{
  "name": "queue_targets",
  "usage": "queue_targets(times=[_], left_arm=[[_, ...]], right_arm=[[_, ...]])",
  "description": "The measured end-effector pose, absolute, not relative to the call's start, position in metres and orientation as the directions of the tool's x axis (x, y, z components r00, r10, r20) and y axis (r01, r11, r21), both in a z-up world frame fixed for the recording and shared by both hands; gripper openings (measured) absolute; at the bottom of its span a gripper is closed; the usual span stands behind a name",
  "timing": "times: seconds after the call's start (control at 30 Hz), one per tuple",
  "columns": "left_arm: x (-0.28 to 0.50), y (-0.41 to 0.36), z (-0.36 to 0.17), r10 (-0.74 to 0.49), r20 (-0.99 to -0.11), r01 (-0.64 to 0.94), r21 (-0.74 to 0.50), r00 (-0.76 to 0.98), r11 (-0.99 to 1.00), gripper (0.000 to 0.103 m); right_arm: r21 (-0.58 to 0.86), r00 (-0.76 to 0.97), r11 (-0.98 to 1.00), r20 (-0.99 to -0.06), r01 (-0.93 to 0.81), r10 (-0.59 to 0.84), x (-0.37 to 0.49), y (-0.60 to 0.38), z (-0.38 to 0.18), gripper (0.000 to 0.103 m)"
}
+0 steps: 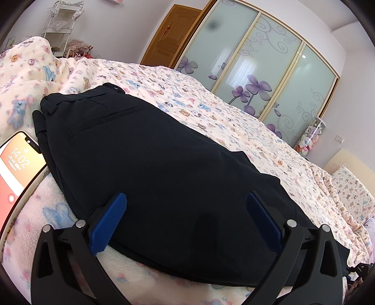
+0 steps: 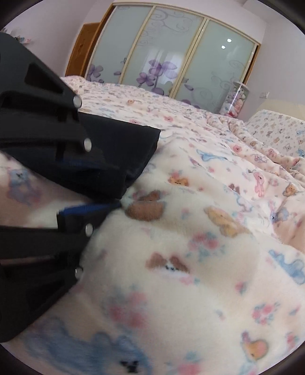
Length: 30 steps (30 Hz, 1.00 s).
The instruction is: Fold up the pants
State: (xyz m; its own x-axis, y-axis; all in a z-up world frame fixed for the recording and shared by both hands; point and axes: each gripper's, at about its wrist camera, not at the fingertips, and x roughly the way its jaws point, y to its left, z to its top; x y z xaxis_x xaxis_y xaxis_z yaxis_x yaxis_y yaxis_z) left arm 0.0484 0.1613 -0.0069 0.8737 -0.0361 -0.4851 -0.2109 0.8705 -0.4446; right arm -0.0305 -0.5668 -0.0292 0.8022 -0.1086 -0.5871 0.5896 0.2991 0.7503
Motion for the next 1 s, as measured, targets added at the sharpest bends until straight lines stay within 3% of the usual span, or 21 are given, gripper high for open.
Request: queue_targets(times=[0.3, 0.5, 0.63, 0.8, 1.0], left_arm=[[0.048, 0.161, -0.007, -0.036, -0.485, -0.211, -0.445, 0.874, 0.87, 0.101], [0.048, 0.162, -0.007, -0.037, -0.485, -0.211, -0.445, 0.874, 0.87, 0.101], [0.048, 0.162, -0.007, -0.037, -0.484, -0.21, -0.446, 0.874, 0.87, 0.101], [0.048, 0.162, -0.007, -0.039, -0.482, -0.209, -0.449, 0.875, 0.869, 0.101], [0.047, 0.163, -0.007, -0.046, -0.476, -0.204, -0.459, 0.878, 0.865, 0.101]], right_arm=[[0.731, 0.887, 0.513, -0.432, 0.45, -0.162, -0.024, -0.536, 0.031, 0.016], [0.671, 0.954, 0.708, -0.299, 0.22, -0.013, 0.011, -0.459, 0.098, 0.016], [0.635, 0.952, 0.772, -0.251, 0.026, 0.175, 0.038, -0.375, 0.124, 0.016], [0.627, 0.849, 0.762, -0.308, -0.158, 0.43, 0.083, -0.269, 0.103, 0.016], [0.569, 0.647, 0.811, -0.568, -0.138, 0.508, 0.12, -0.181, 0.02, 0.016]])
